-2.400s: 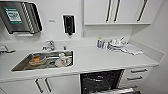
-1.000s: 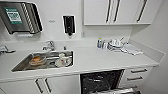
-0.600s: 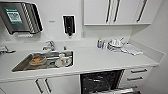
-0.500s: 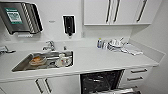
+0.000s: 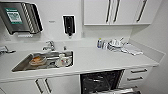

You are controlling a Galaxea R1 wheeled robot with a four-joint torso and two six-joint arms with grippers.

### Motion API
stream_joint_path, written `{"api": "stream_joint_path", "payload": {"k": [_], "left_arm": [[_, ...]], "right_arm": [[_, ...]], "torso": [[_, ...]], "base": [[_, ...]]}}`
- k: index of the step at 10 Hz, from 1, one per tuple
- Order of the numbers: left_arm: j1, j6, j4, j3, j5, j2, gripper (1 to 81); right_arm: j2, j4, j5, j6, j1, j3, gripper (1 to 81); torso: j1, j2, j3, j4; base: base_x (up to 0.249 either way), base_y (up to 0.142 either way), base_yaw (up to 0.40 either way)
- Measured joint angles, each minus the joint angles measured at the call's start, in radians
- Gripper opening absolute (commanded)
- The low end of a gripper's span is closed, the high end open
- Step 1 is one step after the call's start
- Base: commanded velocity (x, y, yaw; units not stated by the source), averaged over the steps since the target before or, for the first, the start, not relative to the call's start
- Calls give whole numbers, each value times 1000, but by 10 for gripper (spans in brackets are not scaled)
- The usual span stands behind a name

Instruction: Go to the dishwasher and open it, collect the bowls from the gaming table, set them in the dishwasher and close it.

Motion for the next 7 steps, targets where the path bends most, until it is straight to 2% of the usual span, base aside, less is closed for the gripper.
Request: {"api": "stream_joint_path", "payload": {"k": [2,4,6,7], "left_arm": [[-9,0,0,-2,0,3,811],[-20,0,0,-3,3,15,811],[-38,-1,0,-4,66,22,811],[-47,-5,0,-4,79,29,811]], "right_arm": [[11,0,-1,0,3,0,811],[12,-1,-4,0,3,1,811],[14,-8,-7,-1,3,1,811],[18,-12,-9,0,3,1,811]], "torso": [[-19,27,0,0],[-63,95,0,0],[-110,168,0,0],[-130,199,2,0]], "base": [[0,0,0],[0,0,0],[0,0,0],[0,0,0]]}}
